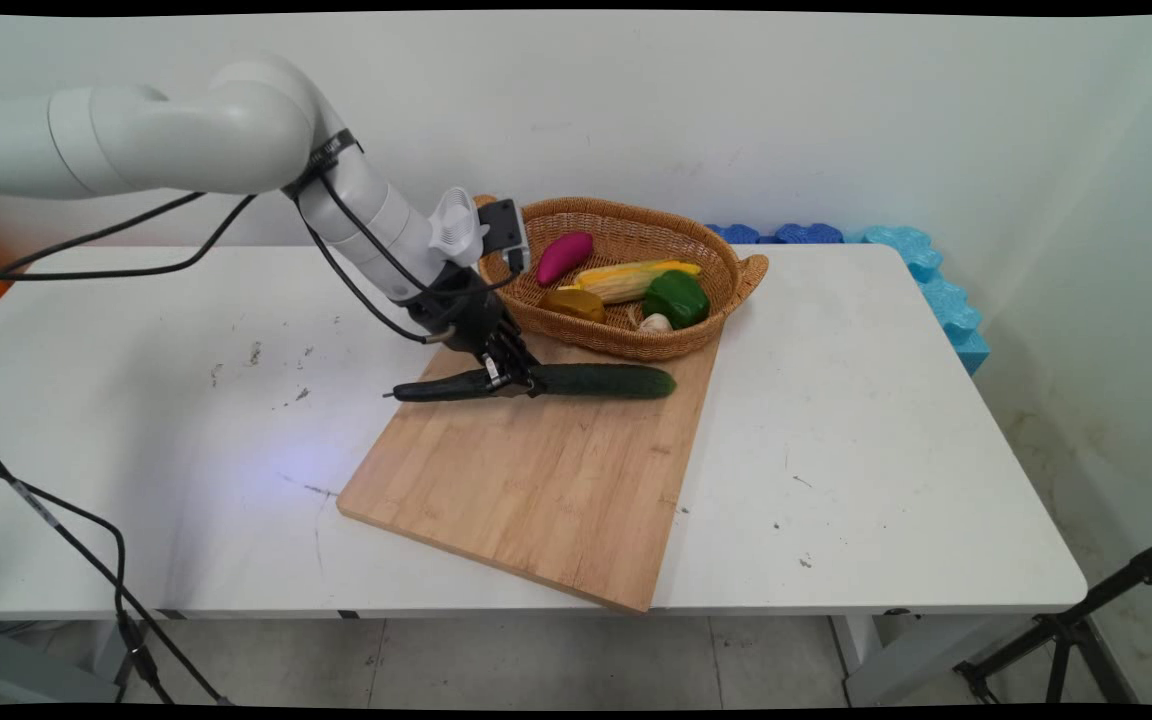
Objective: Place the picked object on the cutting board
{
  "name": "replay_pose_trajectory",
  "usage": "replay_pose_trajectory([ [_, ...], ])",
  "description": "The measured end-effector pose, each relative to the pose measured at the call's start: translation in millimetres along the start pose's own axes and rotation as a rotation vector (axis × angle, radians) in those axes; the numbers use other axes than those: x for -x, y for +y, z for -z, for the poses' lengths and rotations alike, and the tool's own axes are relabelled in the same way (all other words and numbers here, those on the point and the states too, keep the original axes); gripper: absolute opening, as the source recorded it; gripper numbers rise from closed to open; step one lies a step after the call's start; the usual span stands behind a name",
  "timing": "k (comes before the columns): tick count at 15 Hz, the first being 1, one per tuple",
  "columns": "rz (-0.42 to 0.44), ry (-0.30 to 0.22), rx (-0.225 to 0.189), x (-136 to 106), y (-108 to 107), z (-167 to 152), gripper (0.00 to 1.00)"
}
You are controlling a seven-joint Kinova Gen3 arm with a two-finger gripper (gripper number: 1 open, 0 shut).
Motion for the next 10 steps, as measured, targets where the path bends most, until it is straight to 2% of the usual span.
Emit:
replay_pose_trajectory([
  [4, -0.006, 0.006, -0.007, 2.3, -1.0, -4.4, 0.00],
  [5, -0.008, 0.008, -0.009, 2.7, -1.2, -5.1, 1.00],
  [10, -0.015, 0.019, -0.015, 3.6, -1.6, -6.4, 1.00],
])
